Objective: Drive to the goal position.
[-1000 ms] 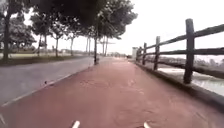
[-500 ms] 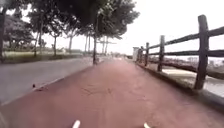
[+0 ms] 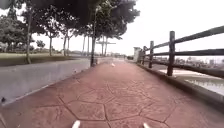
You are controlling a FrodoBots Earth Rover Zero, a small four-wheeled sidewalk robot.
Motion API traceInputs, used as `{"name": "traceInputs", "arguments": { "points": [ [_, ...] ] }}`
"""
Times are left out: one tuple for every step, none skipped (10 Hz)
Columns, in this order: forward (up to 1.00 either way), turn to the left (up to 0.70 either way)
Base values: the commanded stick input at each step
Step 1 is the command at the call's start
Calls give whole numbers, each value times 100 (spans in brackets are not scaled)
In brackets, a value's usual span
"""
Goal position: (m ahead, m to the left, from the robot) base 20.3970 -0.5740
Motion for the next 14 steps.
{"name": "traceInputs", "arguments": {
  "points": [
    [0, 0],
    [0, 0],
    [0, 0],
    [0, 0],
    [55, 0],
    [67, 0],
    [70, 0],
    [70, 0],
    [70, 0],
    [70, 0],
    [70, 0],
    [70, 0],
    [70, 0],
    [70, 0]
  ]
}}
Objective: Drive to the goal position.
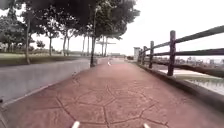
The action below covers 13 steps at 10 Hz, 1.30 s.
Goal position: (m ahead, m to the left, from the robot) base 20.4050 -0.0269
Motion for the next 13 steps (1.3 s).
{"name": "traceInputs", "arguments": {
  "points": [
    [70, 0],
    [70, 0],
    [70, 0],
    [70, 0],
    [70, 0],
    [70, 0],
    [70, 0],
    [70, 0],
    [70, 0],
    [70, 0],
    [70, 0],
    [70, 0],
    [70, 0]
  ]
}}
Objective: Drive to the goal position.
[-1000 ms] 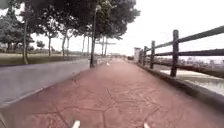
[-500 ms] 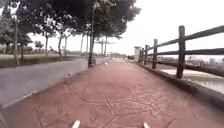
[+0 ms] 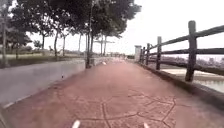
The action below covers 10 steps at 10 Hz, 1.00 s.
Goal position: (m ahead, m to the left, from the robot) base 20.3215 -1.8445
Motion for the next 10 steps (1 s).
{"name": "traceInputs", "arguments": {
  "points": [
    [70, 0],
    [70, 0],
    [70, 0],
    [70, 0],
    [70, 0],
    [70, 0],
    [70, 0],
    [70, 0],
    [70, 0],
    [70, 0]
  ]
}}
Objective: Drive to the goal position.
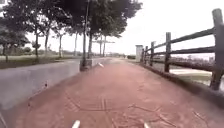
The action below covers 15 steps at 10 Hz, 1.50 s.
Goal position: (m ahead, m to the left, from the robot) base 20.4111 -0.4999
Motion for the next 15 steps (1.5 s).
{"name": "traceInputs", "arguments": {
  "points": [
    [70, 0],
    [70, 0],
    [70, 0],
    [70, 0],
    [70, 0],
    [70, 0],
    [70, 0],
    [70, 0],
    [70, 0],
    [70, 0],
    [70, 0],
    [70, 0],
    [70, 0],
    [70, 0],
    [70, 0]
  ]
}}
